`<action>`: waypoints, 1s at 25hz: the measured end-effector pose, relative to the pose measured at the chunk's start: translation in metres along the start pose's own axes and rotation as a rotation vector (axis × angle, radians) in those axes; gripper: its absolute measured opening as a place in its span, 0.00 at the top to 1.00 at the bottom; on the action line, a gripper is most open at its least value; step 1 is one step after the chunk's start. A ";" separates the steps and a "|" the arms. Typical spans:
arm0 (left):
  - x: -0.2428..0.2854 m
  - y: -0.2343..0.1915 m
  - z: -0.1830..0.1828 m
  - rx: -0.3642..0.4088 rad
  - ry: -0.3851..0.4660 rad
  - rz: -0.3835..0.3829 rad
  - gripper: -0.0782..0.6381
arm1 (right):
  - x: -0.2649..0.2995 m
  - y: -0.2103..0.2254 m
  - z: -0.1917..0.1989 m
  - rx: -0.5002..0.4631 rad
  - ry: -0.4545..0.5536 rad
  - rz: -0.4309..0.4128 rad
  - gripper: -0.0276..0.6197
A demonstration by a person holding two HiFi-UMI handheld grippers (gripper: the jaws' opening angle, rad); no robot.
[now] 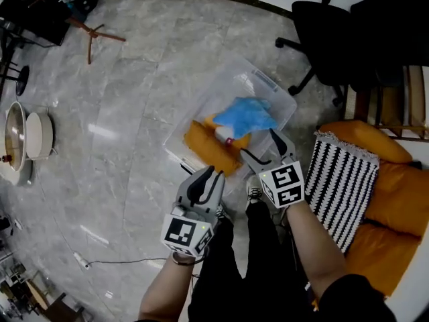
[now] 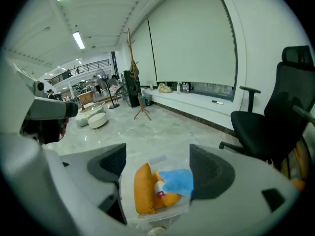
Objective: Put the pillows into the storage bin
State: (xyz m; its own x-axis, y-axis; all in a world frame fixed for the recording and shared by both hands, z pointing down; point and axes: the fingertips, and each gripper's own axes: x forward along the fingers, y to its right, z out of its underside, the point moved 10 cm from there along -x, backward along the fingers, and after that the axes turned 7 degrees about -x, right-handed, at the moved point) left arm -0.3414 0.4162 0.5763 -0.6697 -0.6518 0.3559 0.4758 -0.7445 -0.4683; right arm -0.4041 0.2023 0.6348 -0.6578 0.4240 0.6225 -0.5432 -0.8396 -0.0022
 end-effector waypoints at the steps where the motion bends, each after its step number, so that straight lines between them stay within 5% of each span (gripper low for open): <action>1: -0.007 0.007 -0.011 0.014 0.011 0.009 0.79 | -0.013 -0.003 -0.013 -0.006 0.024 0.010 0.34; 4: -0.031 0.026 -0.047 0.058 0.056 0.028 0.78 | -0.055 -0.014 -0.055 -0.030 0.095 0.047 0.49; 8: -0.067 0.046 -0.096 0.099 0.136 0.033 0.77 | -0.111 -0.027 -0.115 -0.060 0.197 0.106 0.95; 17: -0.132 0.091 -0.199 0.302 0.272 0.046 0.85 | -0.206 -0.047 -0.221 -0.184 0.400 0.145 0.95; 25: -0.152 0.104 -0.226 0.389 0.373 0.081 0.88 | -0.243 -0.059 -0.247 -0.223 0.476 0.175 0.95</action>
State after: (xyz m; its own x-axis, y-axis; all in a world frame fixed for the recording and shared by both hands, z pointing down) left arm -0.3186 0.4707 0.2908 -0.7457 -0.6662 -0.0135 0.6624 -0.7389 -0.1235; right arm -0.3408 0.2328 0.2902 -0.8831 0.4352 0.1757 -0.4683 -0.8407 -0.2718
